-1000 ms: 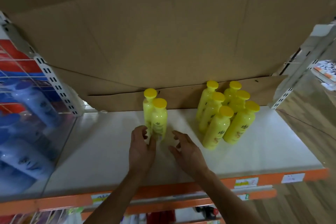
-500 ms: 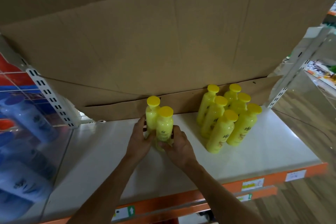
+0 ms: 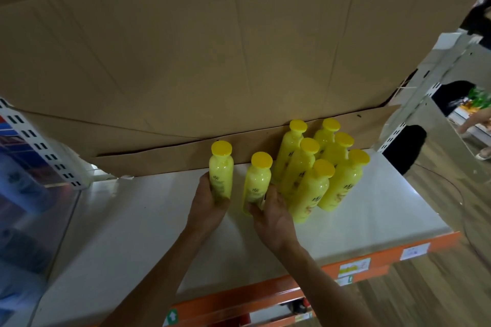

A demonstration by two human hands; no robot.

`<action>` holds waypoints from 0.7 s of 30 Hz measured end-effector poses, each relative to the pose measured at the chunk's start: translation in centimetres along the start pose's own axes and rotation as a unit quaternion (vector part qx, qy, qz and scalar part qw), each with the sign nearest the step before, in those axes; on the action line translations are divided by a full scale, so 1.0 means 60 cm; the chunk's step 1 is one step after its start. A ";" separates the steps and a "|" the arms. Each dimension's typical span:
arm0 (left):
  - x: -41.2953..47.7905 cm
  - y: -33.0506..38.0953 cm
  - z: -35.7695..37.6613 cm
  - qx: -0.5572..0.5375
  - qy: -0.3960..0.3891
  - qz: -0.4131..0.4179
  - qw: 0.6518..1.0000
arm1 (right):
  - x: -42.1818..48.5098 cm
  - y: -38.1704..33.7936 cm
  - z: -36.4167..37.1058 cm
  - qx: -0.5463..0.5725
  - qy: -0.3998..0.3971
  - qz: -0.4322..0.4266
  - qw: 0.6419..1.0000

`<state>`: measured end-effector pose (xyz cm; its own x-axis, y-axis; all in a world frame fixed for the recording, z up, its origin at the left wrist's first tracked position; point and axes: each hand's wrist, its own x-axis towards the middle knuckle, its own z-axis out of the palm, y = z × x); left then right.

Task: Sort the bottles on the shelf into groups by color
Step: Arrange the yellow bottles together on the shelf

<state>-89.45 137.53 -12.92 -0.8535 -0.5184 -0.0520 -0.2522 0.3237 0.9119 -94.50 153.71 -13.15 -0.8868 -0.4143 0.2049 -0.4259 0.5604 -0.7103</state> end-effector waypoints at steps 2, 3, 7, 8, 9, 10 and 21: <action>-0.005 -0.007 -0.002 0.013 -0.005 0.022 1.000 | 0.001 0.001 0.001 0.017 0.000 -0.003 1.000; -0.006 -0.009 -0.003 0.020 -0.002 0.029 0.999 | 0.001 0.001 0.000 0.026 -0.002 -0.005 1.000; -0.004 -0.016 -0.002 0.043 0.009 0.013 0.999 | 0.000 0.001 -0.004 0.046 -0.010 -0.006 0.999; -0.003 -0.018 0.001 0.049 0.009 0.012 0.999 | 0.000 0.002 -0.005 0.044 -0.008 -0.009 0.999; -0.002 -0.020 0.004 0.054 0.006 0.011 0.998 | -0.001 0.003 -0.006 0.042 -0.004 -0.011 0.999; -0.004 -0.022 0.007 0.057 0.002 0.015 0.998 | -0.001 0.004 -0.007 0.041 -0.002 -0.011 0.999; -0.069 -0.005 0.017 0.049 -0.026 0.035 0.998 | -0.047 0.018 -0.036 -0.003 0.005 -0.007 1.000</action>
<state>-86.32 140.38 -13.37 -0.8922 -0.4515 -0.0130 -0.2324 0.4343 0.8702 -92.84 157.02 -13.07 -0.8821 -0.4155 0.2219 -0.4401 0.5589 -0.7029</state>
